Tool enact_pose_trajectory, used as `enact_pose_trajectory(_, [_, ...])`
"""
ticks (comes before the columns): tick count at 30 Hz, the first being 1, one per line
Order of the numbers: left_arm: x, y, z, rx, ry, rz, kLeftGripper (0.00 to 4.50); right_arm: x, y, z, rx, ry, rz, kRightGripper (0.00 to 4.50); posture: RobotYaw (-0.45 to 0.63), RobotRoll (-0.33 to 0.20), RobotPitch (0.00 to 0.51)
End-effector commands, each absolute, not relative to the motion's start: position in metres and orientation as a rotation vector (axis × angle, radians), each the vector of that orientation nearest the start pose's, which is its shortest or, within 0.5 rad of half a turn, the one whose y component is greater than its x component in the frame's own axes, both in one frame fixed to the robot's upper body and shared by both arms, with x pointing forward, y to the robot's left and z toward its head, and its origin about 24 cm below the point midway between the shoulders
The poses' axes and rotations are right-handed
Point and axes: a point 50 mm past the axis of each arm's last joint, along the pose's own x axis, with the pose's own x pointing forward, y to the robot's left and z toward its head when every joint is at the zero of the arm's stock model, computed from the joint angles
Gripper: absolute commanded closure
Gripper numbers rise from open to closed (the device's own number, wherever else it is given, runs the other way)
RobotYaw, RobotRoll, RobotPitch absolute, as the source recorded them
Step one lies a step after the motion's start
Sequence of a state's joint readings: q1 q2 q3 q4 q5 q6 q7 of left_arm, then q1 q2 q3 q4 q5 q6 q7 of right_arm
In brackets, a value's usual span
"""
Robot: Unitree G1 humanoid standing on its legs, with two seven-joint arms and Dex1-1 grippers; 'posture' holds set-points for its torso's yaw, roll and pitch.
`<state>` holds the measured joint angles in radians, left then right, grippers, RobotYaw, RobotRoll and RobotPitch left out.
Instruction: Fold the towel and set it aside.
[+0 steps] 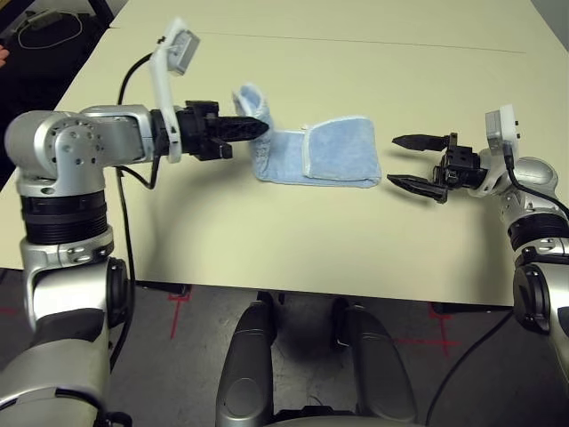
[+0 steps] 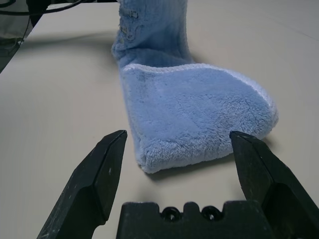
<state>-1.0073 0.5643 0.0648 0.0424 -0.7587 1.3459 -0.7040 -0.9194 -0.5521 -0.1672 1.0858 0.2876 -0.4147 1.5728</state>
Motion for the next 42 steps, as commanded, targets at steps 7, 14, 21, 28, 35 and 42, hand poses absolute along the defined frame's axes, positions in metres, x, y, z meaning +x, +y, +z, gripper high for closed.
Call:
enact_pose_trajectory(7, [0.330,0.111,0.274,-0.097,0.308,-1.103,4.47,0.347,-0.243,0.166,-0.325,-0.210,1.204,0.00,0.07,0.000,0.214])
enact_pose_trajectory(14, [0.335,0.099,0.279,-0.057,0.310,-1.152,4.47,0.347,-0.242,0.165,-0.323,-0.210,1.203,0.00,0.08,0.000,0.213])
enact_pose_trajectory(21, [0.334,0.077,0.275,-0.039,0.326,-1.242,4.47,0.347,-0.242,0.165,-0.323,-0.209,1.198,0.00,0.07,0.000,0.213])
enact_pose_trajectory(28, [0.340,0.068,0.269,-0.025,0.337,-1.253,4.47,0.347,-0.242,0.164,-0.323,-0.207,1.195,0.00,0.07,0.000,0.216])
enact_pose_trajectory(35, [0.351,0.058,0.262,0.000,0.347,-1.274,4.47,0.347,-0.242,0.164,-0.325,-0.203,1.196,0.00,0.07,0.000,0.215])
enact_pose_trajectory(42, [0.352,0.041,0.266,0.017,0.350,-1.335,4.47,0.347,-0.242,0.164,-0.327,-0.206,1.196,0.00,0.06,0.000,0.213])
